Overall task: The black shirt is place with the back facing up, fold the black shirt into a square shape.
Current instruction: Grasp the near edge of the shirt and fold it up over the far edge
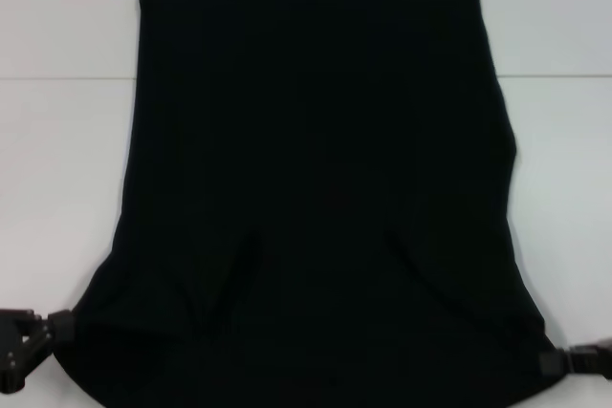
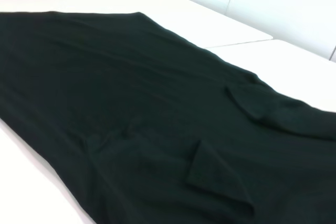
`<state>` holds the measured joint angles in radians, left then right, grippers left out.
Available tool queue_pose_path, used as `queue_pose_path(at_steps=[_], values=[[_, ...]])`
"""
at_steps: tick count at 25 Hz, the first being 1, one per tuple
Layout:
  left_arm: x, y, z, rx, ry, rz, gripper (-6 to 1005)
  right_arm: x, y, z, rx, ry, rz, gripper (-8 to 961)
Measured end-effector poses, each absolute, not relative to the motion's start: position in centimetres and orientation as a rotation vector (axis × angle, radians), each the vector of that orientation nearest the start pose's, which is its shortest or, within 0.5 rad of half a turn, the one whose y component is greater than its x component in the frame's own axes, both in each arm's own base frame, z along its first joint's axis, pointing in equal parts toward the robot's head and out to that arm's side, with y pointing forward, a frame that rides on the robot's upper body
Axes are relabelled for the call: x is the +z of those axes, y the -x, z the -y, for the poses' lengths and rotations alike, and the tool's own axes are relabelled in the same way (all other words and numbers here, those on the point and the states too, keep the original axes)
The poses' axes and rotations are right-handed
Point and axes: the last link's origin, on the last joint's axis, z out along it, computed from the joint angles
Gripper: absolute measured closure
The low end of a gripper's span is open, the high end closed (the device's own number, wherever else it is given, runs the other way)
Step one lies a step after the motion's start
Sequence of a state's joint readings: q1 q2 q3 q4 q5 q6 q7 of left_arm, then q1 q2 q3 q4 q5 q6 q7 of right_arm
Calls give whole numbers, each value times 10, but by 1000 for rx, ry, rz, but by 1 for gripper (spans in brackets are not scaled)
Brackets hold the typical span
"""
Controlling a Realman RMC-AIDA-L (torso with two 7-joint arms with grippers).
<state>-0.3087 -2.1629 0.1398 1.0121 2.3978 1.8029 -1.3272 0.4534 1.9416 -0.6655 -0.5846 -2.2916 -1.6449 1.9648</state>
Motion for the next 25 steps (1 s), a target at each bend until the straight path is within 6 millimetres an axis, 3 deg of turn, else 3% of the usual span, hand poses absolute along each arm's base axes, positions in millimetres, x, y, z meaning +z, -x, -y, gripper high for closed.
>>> queue_pose_path(at_steps=[9, 14, 19, 25], values=[[66, 352, -199, -556, 2501, 952, 997, 42, -359, -238, 401, 2597, -1654, 903], [65, 350, -200, -574, 2505, 971, 998, 47, -360, -235, 439, 2601, -1622, 902], [73, 339, -226, -628, 2488, 938, 998, 58, -353, -253, 538, 2547, -1562, 903], [72, 312, -283, -695, 2492, 872, 998, 72, -333, -299, 676, 2455, -1446, 903]])
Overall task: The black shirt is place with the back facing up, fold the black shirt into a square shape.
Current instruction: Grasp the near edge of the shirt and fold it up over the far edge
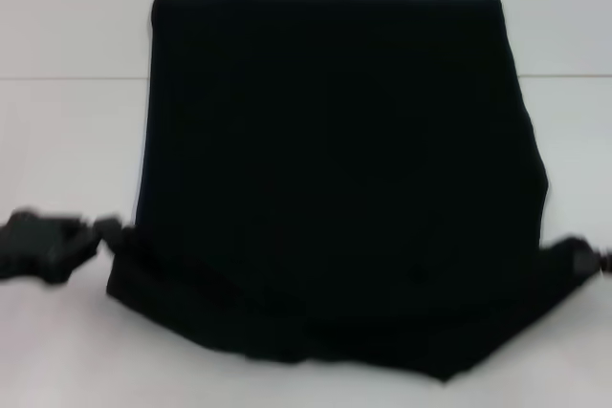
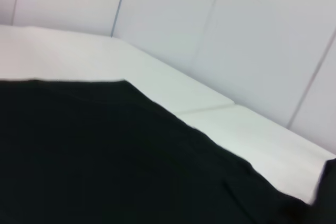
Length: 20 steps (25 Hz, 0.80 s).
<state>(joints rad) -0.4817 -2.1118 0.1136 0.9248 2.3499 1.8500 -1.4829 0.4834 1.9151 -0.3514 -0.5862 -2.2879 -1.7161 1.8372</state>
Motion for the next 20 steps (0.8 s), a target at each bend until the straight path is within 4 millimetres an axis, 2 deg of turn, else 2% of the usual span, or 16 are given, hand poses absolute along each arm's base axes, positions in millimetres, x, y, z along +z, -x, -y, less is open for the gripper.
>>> queue_pose_path(at_steps=[3, 4, 10, 20], values=[[69, 300, -321, -686, 2447, 874, 999, 75, -324, -324, 690, 2405, -1408, 903], [68, 299, -325, -686, 2441, 875, 999, 76, -321, -332, 687, 2388, -1402, 903], [59, 282, -384, -621, 2370, 895, 999, 71, -301, -384, 660, 2290, -1368, 902], [44, 254, -450, -399, 2234, 835, 997, 50, -275, -451, 562, 2086, -1280, 902]])
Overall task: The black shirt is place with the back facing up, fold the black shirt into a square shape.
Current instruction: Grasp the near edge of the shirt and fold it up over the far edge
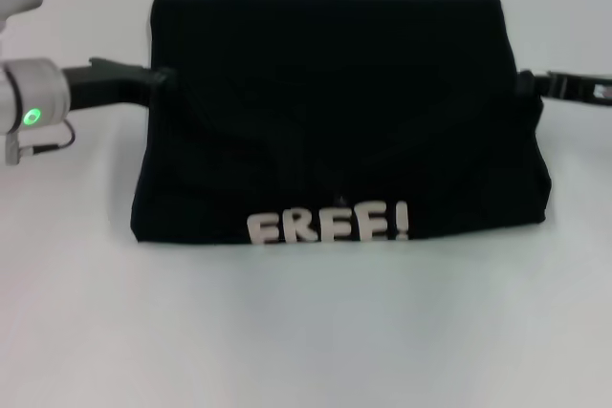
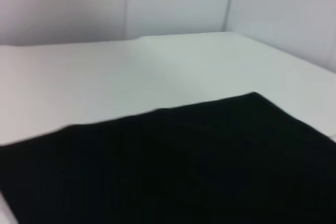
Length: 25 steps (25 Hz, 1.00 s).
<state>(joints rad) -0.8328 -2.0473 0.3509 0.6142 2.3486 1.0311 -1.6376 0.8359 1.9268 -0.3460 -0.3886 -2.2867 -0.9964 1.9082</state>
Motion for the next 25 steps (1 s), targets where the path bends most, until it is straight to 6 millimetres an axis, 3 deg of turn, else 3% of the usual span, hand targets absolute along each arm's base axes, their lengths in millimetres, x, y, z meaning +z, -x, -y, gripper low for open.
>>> queue_pose_path(at_steps=[9, 17, 25], values=[[36, 246, -481, -256, 2101, 763, 990, 40, -254, -484, 500, 1961, -1195, 903], [33, 239, -484, -260, 2097, 741, 976, 39, -255, -485, 498, 1945, -1203, 903], [19, 240, -479, -242, 2131, 748, 963, 23, -261, -476, 489, 1946, -1247, 889]])
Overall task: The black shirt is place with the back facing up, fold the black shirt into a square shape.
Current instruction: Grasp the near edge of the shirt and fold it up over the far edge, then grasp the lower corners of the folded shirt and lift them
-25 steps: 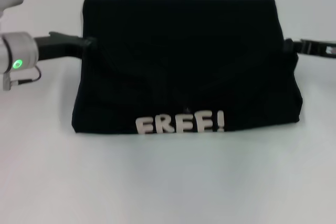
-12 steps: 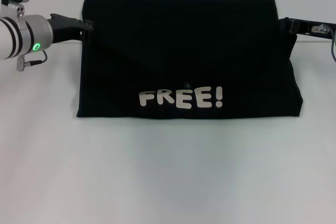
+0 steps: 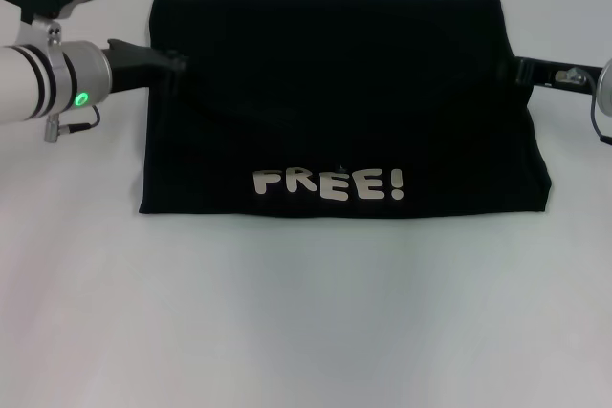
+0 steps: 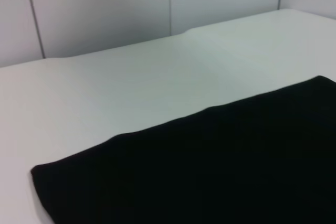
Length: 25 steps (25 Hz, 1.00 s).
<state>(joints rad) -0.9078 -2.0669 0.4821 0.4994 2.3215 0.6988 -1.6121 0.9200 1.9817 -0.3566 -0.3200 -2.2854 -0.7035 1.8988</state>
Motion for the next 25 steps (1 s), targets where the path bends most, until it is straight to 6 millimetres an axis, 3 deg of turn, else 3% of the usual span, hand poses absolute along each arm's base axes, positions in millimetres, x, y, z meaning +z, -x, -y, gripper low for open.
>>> queue_pose_path(at_steps=[3, 5, 8, 13, 15, 19, 25], values=[[17, 241, -478, -239, 2135, 754, 958, 20, -263, -473, 477, 1956, -1247, 882], [16, 241, -477, -237, 2135, 756, 900, 21, -264, -472, 470, 1957, -1237, 877], [18, 244, -478, -239, 2113, 778, 812, 25, -266, -472, 482, 1931, -1226, 644], [30, 252, -478, -266, 2044, 841, 600, 40, -271, -470, 573, 1878, -1241, 398], [39, 256, -475, -297, 2014, 882, 507, 44, -272, -467, 606, 1894, -1254, 364], [50, 260, -455, -387, 2078, 992, 318, 48, -273, -459, 648, 1956, -1279, 295], [49, 276, -409, -387, 2232, 1062, 158, 50, -274, -440, 653, 2109, -1308, 211]])
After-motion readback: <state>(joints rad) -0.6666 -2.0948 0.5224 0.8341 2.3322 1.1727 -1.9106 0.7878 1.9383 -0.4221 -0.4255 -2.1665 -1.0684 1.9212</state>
